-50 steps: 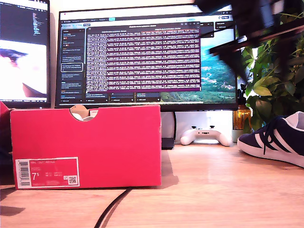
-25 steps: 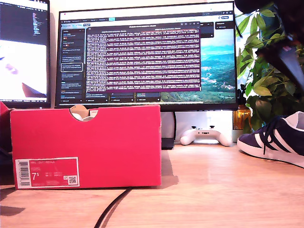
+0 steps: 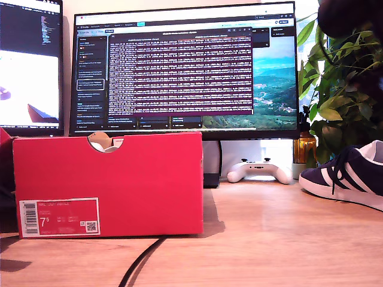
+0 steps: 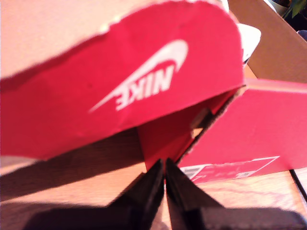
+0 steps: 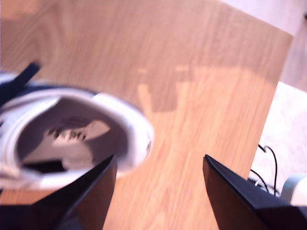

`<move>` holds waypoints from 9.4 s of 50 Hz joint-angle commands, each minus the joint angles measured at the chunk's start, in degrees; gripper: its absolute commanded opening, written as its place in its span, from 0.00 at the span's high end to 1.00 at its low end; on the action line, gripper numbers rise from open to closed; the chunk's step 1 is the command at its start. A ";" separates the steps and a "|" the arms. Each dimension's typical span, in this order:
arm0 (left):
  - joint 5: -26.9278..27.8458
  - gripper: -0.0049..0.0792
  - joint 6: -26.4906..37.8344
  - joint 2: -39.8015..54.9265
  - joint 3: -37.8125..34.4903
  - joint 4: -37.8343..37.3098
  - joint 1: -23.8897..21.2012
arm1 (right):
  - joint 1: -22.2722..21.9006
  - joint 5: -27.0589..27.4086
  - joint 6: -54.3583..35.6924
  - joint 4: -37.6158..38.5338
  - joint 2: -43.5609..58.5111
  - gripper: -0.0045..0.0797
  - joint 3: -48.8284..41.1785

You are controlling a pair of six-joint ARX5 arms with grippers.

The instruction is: Pack the blue shoes by picking the first shoe and placing it inside the red shoebox, left side, then picking and rotating the second shoe and placing it in the shoebox

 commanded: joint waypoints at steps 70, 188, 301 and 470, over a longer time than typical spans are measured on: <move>0.07 0.97 0.15 0.50 -1.68 0.22 -0.20 | -5.57 -6.29 -0.68 20.83 -0.15 0.96 -18.01; -0.13 0.97 0.15 0.48 -1.66 7.52 -0.15 | 20.37 -27.30 -117.46 60.63 9.05 0.96 22.12; 1.25 0.97 -0.39 0.48 -1.66 3.82 -0.15 | 27.61 -10.95 -127.29 59.19 28.00 0.95 22.12; -10.16 0.97 6.88 -59.93 -1.68 -49.09 11.43 | 7.63 -11.74 -82.03 41.88 -5.81 0.95 -2.40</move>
